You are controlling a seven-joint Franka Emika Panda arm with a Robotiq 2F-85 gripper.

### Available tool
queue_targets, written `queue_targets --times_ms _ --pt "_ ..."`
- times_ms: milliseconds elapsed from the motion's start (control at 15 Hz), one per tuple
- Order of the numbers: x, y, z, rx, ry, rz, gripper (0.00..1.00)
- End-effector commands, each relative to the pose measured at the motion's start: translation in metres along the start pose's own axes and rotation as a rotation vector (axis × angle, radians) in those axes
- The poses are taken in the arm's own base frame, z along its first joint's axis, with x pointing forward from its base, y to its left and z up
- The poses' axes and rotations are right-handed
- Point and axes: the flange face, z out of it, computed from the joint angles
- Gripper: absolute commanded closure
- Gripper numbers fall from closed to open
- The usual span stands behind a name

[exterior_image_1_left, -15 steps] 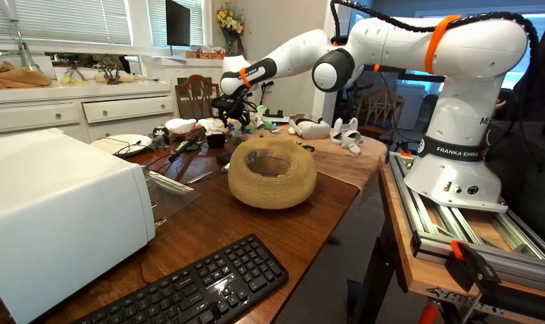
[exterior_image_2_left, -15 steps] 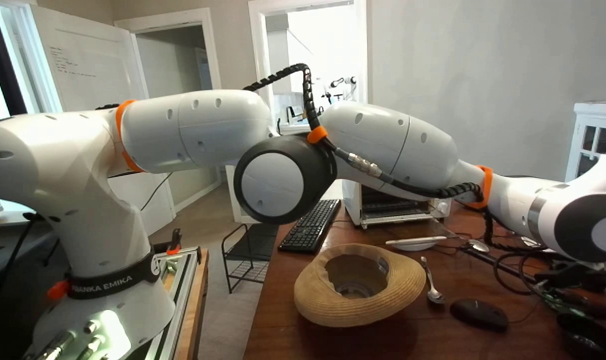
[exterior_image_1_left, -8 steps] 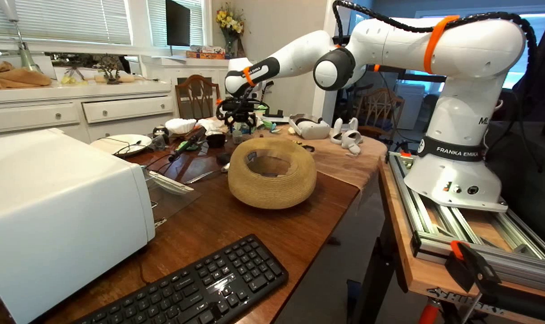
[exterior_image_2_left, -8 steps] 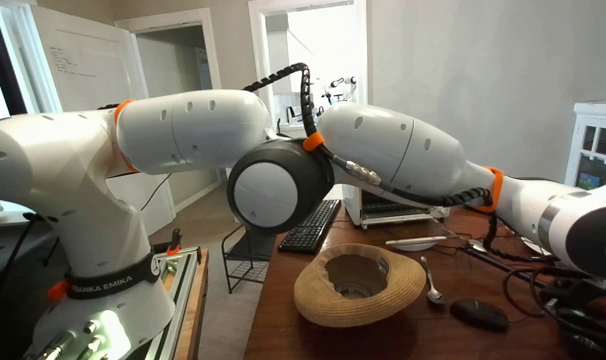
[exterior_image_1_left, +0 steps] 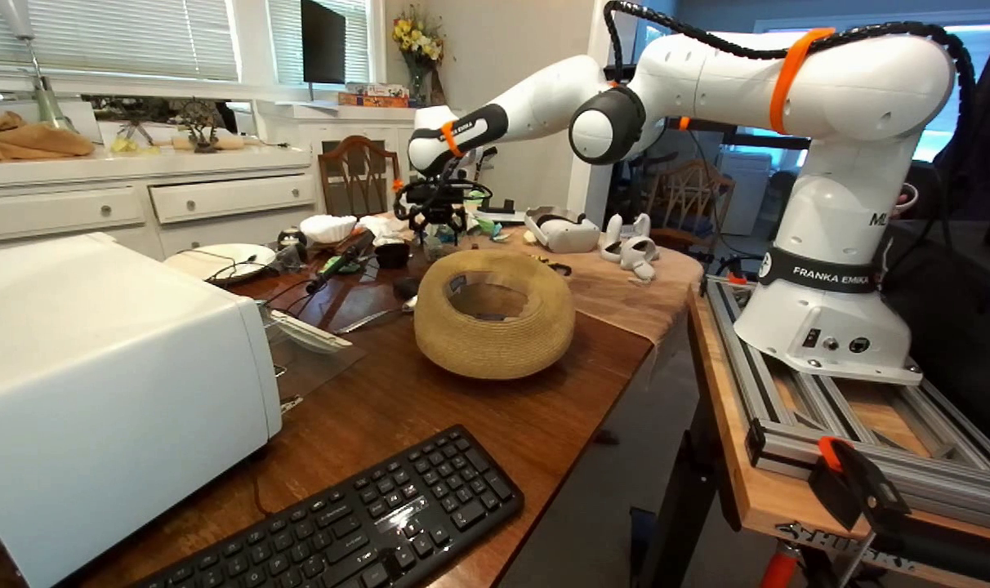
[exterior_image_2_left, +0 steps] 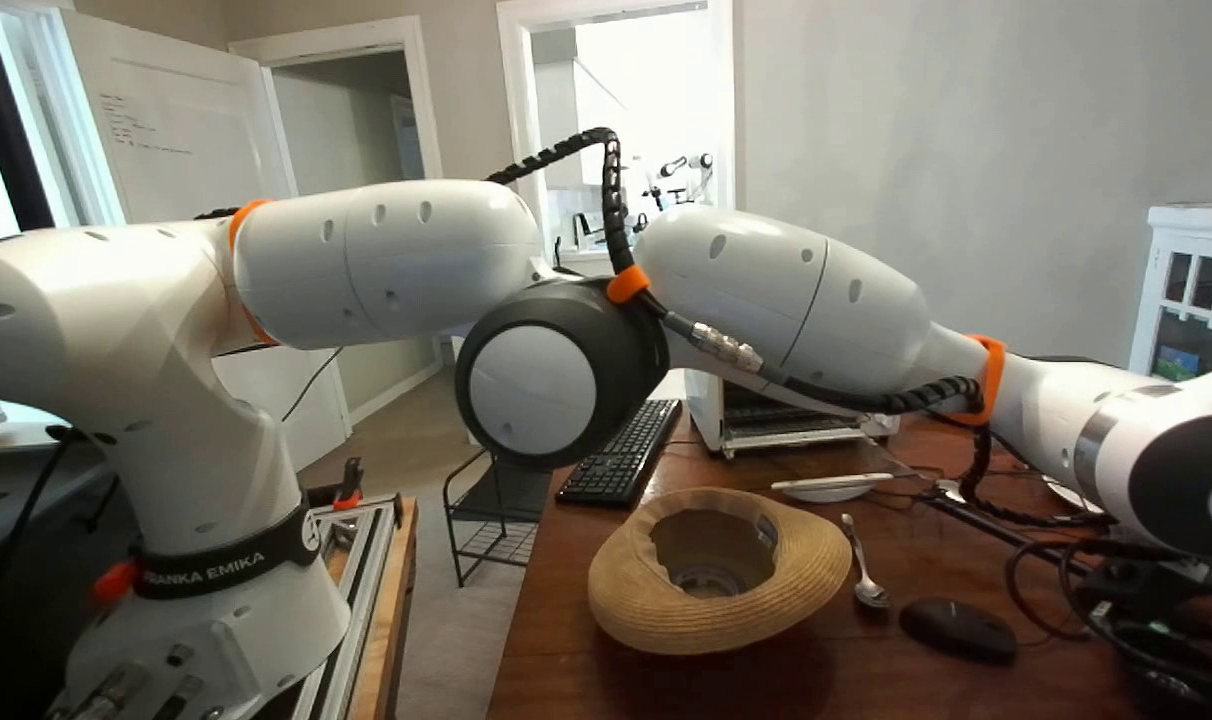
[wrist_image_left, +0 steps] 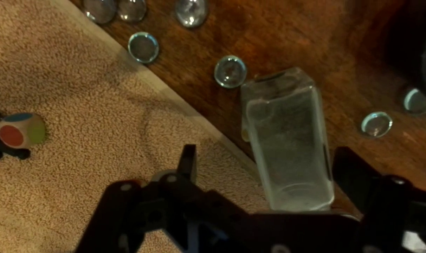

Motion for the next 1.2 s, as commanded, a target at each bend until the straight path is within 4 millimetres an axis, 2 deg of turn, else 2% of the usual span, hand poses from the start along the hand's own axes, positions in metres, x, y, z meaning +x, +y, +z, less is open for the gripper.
queue_targets --times_ms 0,200,400,800,1133 --pt "-0.005 0.003 0.01 -0.025 -0.027 -0.009 0.3" --pt "-0.005 0.005 0.013 -0.031 -0.03 -0.004 0.57" --pt "-0.004 0.001 0.009 -0.012 -0.001 0.056 0.76" --pt "-0.012 -0.041 -0.024 0.174 0.222 0.207 0.76" --pt "-0.032 -0.073 -0.051 0.267 0.464 0.26 0.76"
